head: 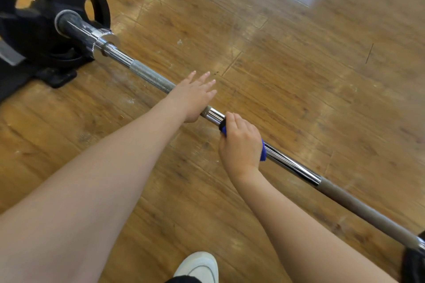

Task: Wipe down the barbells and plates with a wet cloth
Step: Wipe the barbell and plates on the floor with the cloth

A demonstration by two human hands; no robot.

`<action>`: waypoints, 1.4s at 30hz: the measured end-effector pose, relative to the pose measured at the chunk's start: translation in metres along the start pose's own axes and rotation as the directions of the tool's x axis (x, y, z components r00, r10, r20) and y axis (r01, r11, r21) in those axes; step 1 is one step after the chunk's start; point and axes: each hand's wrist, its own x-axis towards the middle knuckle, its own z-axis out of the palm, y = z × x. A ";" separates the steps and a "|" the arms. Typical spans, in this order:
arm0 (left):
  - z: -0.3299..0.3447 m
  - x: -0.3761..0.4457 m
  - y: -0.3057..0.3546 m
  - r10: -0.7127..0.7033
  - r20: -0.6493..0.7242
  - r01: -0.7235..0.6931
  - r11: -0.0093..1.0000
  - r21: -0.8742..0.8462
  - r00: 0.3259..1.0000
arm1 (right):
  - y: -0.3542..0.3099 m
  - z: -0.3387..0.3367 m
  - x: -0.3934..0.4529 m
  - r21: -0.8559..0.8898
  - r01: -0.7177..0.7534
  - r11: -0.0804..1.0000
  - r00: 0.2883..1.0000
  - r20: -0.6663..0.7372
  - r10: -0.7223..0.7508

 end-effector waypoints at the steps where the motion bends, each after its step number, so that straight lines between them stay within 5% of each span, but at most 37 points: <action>1: 0.003 -0.002 0.002 -0.029 -0.031 0.029 1.000 -0.009 0.999 | -0.008 0.004 0.007 0.003 0.018 1.000 1.000 0.015 -0.018; 12: 0.009 -0.025 0.024 -0.285 -0.144 0.266 0.954 -0.136 0.948 | 0.028 -0.013 -0.014 -0.036 0.123 0.992 0.992 0.018 -0.122; 19: 0.008 -0.040 0.048 -0.143 -0.221 0.129 0.989 -0.079 0.965 | 0.070 -0.044 -0.052 -0.057 0.023 0.998 1.000 -0.003 -0.023; 23: 0.013 -0.049 0.045 -0.183 -0.205 0.160 0.979 -0.126 0.961 | 0.053 -0.036 -0.042 -0.037 -0.054 0.998 0.998 0.014 0.055; 31: 0.013 -0.058 0.055 -0.234 -0.183 0.197 0.960 -0.199 0.955 | -0.007 -0.002 0.010 0.006 0.031 1.000 0.999 0.034 -0.031; 42: 0.007 -0.054 0.070 -0.245 -0.162 0.223 0.965 -0.141 0.956 | 0.091 -0.058 -0.061 -0.072 0.017 0.997 0.999 0.031 -0.014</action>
